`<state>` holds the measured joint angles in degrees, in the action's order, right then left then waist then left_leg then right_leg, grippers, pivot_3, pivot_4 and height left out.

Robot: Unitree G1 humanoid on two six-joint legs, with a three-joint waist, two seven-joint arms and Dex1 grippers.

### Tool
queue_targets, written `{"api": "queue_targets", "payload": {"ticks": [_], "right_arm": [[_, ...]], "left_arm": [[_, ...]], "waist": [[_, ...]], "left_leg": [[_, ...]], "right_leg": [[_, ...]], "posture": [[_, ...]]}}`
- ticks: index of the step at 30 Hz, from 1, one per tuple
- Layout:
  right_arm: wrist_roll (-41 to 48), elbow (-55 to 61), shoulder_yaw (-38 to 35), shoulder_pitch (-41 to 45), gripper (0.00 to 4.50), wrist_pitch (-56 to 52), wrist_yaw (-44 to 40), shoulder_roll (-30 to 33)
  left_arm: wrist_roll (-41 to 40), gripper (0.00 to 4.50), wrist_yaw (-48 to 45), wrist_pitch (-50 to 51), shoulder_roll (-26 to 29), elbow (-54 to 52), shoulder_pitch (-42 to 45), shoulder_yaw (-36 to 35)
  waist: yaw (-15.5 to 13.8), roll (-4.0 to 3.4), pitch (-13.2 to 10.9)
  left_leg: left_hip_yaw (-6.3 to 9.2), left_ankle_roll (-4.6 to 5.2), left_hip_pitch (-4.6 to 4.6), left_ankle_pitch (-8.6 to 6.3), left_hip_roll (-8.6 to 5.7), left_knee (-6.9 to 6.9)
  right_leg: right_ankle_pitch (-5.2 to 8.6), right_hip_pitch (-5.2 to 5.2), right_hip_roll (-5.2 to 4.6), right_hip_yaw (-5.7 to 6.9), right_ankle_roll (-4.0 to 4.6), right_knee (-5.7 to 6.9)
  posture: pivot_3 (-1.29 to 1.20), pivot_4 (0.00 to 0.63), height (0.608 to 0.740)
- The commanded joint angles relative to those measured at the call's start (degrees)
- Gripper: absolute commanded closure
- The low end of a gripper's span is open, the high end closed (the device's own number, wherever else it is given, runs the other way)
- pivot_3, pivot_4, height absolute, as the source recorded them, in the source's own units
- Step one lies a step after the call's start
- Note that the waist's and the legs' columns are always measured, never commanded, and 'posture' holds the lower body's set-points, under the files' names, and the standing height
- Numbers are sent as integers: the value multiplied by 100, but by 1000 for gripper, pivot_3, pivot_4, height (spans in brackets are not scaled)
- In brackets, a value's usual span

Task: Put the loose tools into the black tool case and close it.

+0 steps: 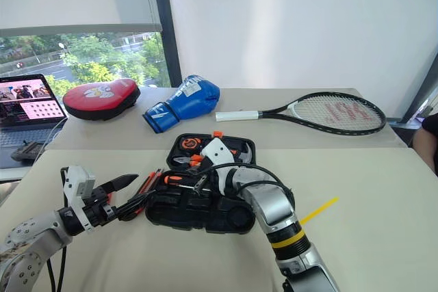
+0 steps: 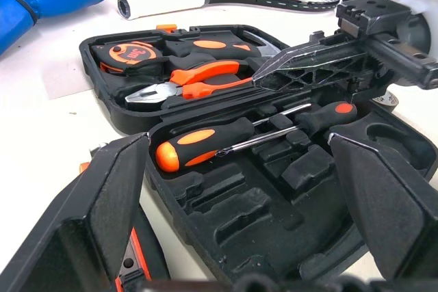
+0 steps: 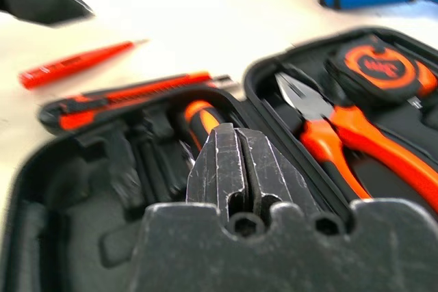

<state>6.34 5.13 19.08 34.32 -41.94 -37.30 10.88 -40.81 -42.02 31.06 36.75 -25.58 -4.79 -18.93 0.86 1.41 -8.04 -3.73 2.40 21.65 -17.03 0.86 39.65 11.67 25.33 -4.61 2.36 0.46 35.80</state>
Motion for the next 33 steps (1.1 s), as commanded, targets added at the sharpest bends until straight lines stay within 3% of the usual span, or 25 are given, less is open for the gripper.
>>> {"api": "queue_targets", "payload": {"ticks": [1, 12, 15, 18, 20, 23, 28, 33], "right_arm": [[-174, 73, 434, -56, 4443, -39, -131, 204], [-908, -1411, 1368, 359, 4443, 195, -373, 442], [-720, -1382, 1059, 316, 4443, 331, -354, 284], [308, -513, 33, -5, 4443, 1032, -665, -33], [1163, -36, -650, -197, 4443, 934, -966, -190], [1601, 536, -949, -383, 4443, 933, -1255, 14], [1999, 1581, -1120, -754, 3160, 873, -1545, 678], [2521, 2626, -1744, -1306, 1383, 727, -1733, 1648]], "left_arm": [[-37, 0, -77, -114, 16, -72, 35, -52], [16, 0, -137, -181, -11, -11, 18, -82], [10, 0, -62, -185, -45, -35, -29, -127], [-94, 0, 375, -4, -192, -73, -91, -351], [-13, 0, 806, 78, -298, -11, -82, -523], [138, 0, 1357, 273, -336, 124, -26, -703], [314, 0, 2320, 1166, -111, 265, 64, -959], [93, 0, 2319, 2141, 321, 252, -212, -1146]], "waist": [[0, 1, -1], [1, 3, 3], [-5, 7, 6], [-13, 7, 3], [-16, 10, -3], [-17, 4, -18], [-16, 6, -21], [-20, 10, -33]], "left_leg": [[-1, 0, 1, 0, 0, 0], [-3, 1, -60, 1, 2, 2], [-1, 0, -78, 1, 3, 2], [2, 0, -84, 1, 5, 1], [10, 0, -63, 0, 6, -1], [11, -3, 2, 3, 5, 3], [17, 4, 14, -3, 4, 1], [16, 6, 17, -4, -2, 4]], "right_leg": [[0, 1, 1, 0, 0, 0], [1, -48, 13, 4, 1, 6], [2, -67, 11, 3, 1, 6], [2, -76, 10, -2, 1, 3], [2, -62, 9, -2, 0, -1], [-1, -1, 4, -2, 1, 9], [0, 1, -23, 11, -1, -6], [3, 2, -23, 14, -5, -6]], "posture": [[0, 150, 740], [0, 150, 740], [0, 150, 740], [0, 150, 740], [0, 150, 740], [0, 150, 740], [0, 150, 740], [0, 150, 740]]}}
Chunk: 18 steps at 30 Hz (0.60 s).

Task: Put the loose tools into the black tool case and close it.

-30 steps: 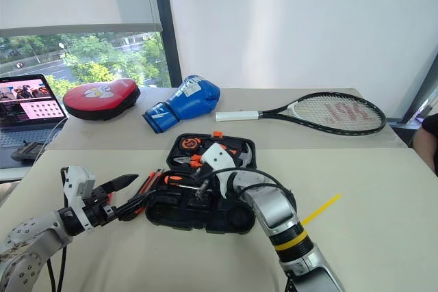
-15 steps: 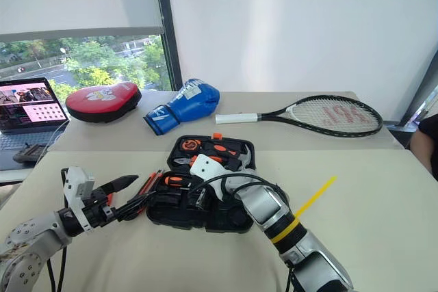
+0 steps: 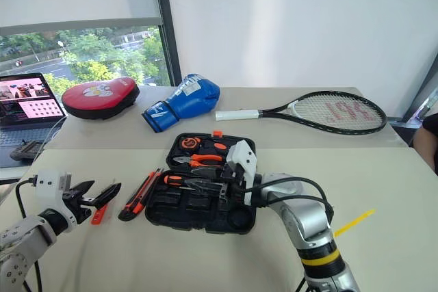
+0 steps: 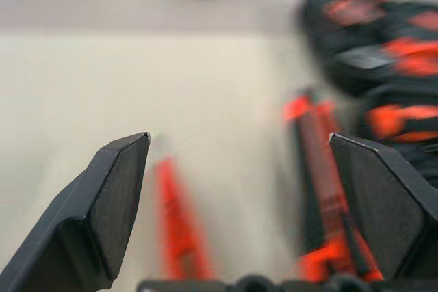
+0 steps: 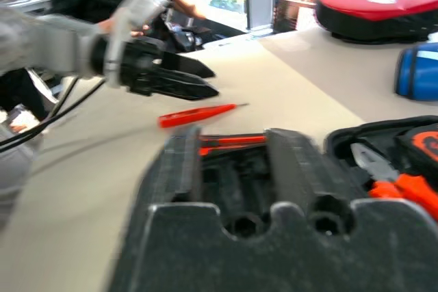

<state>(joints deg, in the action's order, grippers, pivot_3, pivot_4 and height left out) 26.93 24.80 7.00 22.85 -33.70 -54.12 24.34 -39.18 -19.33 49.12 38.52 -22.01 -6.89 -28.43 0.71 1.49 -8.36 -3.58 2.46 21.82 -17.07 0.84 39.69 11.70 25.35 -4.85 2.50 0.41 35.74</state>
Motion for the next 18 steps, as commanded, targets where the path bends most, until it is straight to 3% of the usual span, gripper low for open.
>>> {"api": "queue_targets", "payload": {"ticks": [1, 4, 5, 17, 18], "right_arm": [[570, 762, -655, -252, 976, -125, -46, 428], [968, 1113, -1072, -572, 123, -285, -18, 786], [1117, 1226, -1211, -682, 23, -347, -14, 910], [1637, 1769, -1688, -1466, 23, -466, 339, 1623], [1625, 1763, -1708, -1530, 4, -449, 337, 1686]], "left_arm": [[-13, 0, 47, 355, 184, -63, 14, -147], [-274, 0, -40, 563, 147, -138, 283, -90], [-253, 0, -79, 588, 187, -161, 348, 3], [552, 0, 47, 1001, 441, 836, 686, 733], [570, 256, -9, 1073, 483, 840, 623, 825]], "waist": [[-8, 2, -2], [-59, 8, -7], [-87, 12, -9], [-138, 22, -16], [-139, 22, -16]], "left_leg": [[1, 0, 0, 0, -1, 0], [5, -2, -6, 1, -1, 0], [7, -3, -8, 2, -1, 1], [5, -2, -11, 3, -2, 3], [4, -2, -19, 2, -2, 3]], "right_leg": [[0, -1, -4, 0, 0, -1], [0, -8, -17, 4, 1, 0], [1, -9, -17, 6, 1, 1], [1, -13, -16, 1, 1, 2], [1, -20, -17, 0, 1, 2]], "posture": [[0, 150, 740], [0, 150, 740], [0, 150, 740], [0, 150, 740], [0, 150, 740]]}}
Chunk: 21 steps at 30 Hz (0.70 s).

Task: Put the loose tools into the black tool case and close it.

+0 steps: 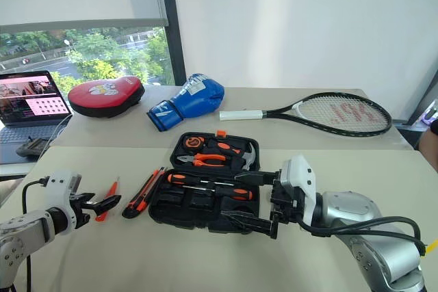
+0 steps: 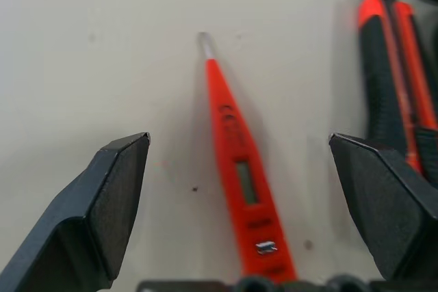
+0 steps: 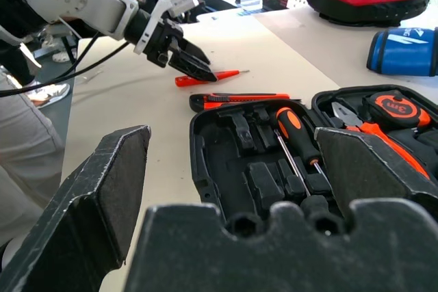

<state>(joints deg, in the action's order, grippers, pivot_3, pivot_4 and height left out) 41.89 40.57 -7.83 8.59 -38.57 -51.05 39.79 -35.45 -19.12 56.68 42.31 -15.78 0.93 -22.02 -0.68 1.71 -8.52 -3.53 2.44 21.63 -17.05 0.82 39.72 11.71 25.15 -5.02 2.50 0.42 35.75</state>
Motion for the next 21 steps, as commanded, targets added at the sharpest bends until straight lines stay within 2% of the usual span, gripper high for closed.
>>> {"api": "queue_targets", "payload": {"ticks": [1, 2, 8, 11, 12, 14, 17, 20, 21], "right_arm": [[98, 179, -234, -157, 0, 75, 21, 196], [87, 175, -246, -195, 0, 105, 32, 225], [188, 278, -356, -381, 0, 172, 135, 256], [402, 381, -433, -409, 0, 180, 237, 171], [489, 410, -473, -404, 0, 184, 284, 145], [626, 474, -535, -403, 0, 186, 330, 164], [836, 518, -670, -435, 0, 235, 383, 171], [770, 541, -746, -526, 0, 305, 405, 250], [734, 557, -773, -570, 0, 318, 451, 261]], "left_arm": [[191, 520, -45, 367, 95, 205, -197, 210], [196, 703, -13, 386, 49, 196, -216, 176], [108, 2888, -265, 28, -142, -19, -354, -159], [-459, 3941, -628, -120, -379, -167, -104, -593], [-726, 4075, -860, -135, -398, -261, 26, -688], [-1081, 4074, -1627, -268, -125, -514, 331, -502], [-992, 4074, -3687, -700, 932, -753, 991, 729], [270, 4074, -4839, -2099, 1192, 33, 2120, 2236], [829, 4074, -5143, -2697, 989, 578, 2735, 2811]], "waist": [[-2, -2, 0], [4, -2, 0], [4, -6, 1], [-9, -5, 0], [-27, -2, -2], [-72, 30, -20], [-110, 64, -36], [-161, -7, -32], [-162, -16, -32]], "left_leg": [[-1, 1, -3, 0, 0, 0], [-2, 2, -7, -1, 0, 0], [-13, 4, -23, -2, 1, -6], [-13, 7, -22, -4, 0, -5], [-13, 7, -20, -4, 0, -3], [-7, 9, -1, -2, 0, 10], [5, 1, 29, 8, 0, 27], [-8, 11, 20, 3, -14, 27], [-21, 22, 12, 0, -26, 25]], "right_leg": [[0, -2, -2, -1, 0, 0], [0, -3, -4, -3, -1, 1], [1, -7, -8, -14, -3, 2], [2, -9, -14, -13, -5, 2], [2, -8, -15, -13, -4, 2], [2, -3, -17, -2, -4, 2], [1, 7, -6, 23, -1, 6], [3, -3, 24, 32, 3, -5], [4, -11, 22, 21, 0, -7]], "posture": [[0, 150, 740], [0, 150, 740], [0, 150, 740], [0, 150, 740], [0, 150, 740], [0, 150, 740], [0, 150, 740], [0, 150, 740], [0, 150, 740]]}}
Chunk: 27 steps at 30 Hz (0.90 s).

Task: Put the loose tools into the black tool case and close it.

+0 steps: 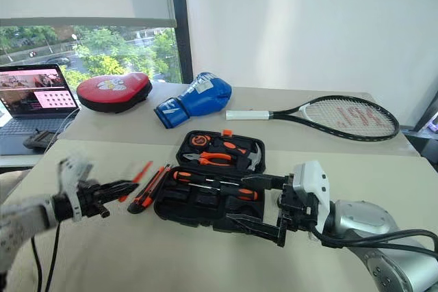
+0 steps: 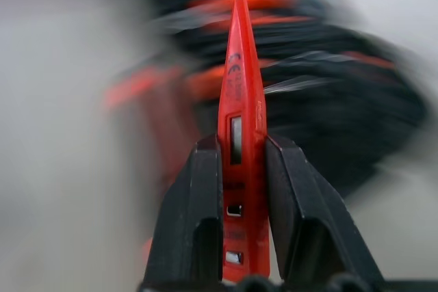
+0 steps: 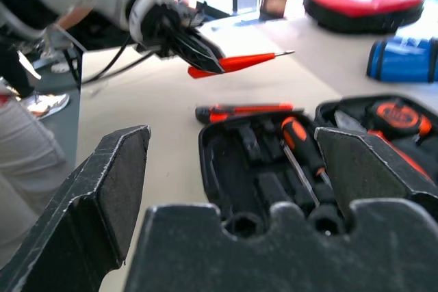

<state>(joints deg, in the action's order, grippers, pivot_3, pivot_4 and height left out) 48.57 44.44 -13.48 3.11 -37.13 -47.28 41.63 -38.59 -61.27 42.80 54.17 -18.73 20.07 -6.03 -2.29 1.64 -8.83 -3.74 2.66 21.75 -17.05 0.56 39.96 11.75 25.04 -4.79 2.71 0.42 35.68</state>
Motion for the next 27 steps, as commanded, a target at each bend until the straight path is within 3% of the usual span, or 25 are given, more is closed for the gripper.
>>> {"api": "queue_targets", "payload": {"ticks": [1, 5, 12, 18, 23, 27], "right_arm": [[36, 188, -219, -58, 0, 172, 127, 82], [166, 452, -327, -271, 0, 91, 354, 151], [210, 855, -563, -837, 0, 80, 718, 285], [252, 1115, -839, -1319, 0, 147, 1023, 280], [126, 1101, -705, -1398, 0, 227, 1093, 242], [54, 1031, -595, -1349, 0, 276, 1108, 226]], "left_arm": [[1557, 4074, -1177, -1752, -461, 1425, 1400, 1674], [2673, 4074, -1935, -2996, -1205, 3270, 2797, 2740], [3521, 4074, -2548, -4389, -1827, 4976, 3507, 3203], [3849, 4074, -2888, -3615, -1664, 4468, 3319, 3340], [4130, 4074, -2661, -2298, -1404, 3481, 3013, 3372], [4258, 4074, -2465, -1934, -1263, 3043, 2751, 3339]], "waist": [[-13, -13, -1], [-3, 14, -16], [156, 18, -19], [164, 18, -19], [162, 18, -18], [166, 16, -18]], "left_leg": [[-5, 5, -1, 2, -8, -4], [-2, 20, 27, 12, -24, 15], [-3, 52, 52, -6, -4, 30], [-5, 84, 71, -24, -4, 62], [-8, 92, 65, -30, -2, 90], [-7, 92, 58, -30, 2, 93]], "right_leg": [[-1, 2, 1, -5, -3, 0], [-12, 0, 30, -9, -19, -11], [-27, 14, 38, -31, -61, -44], [-42, 9, 32, -35, -95, -59], [-47, 0, 31, -46, -108, -54], [-47, -5, 34, -47, -109, -49]], "posture": [[0, 150, 740], [0, 150, 740], [0, 150, 740], [0, 150, 740], [0, 150, 740], [0, 150, 740]]}}
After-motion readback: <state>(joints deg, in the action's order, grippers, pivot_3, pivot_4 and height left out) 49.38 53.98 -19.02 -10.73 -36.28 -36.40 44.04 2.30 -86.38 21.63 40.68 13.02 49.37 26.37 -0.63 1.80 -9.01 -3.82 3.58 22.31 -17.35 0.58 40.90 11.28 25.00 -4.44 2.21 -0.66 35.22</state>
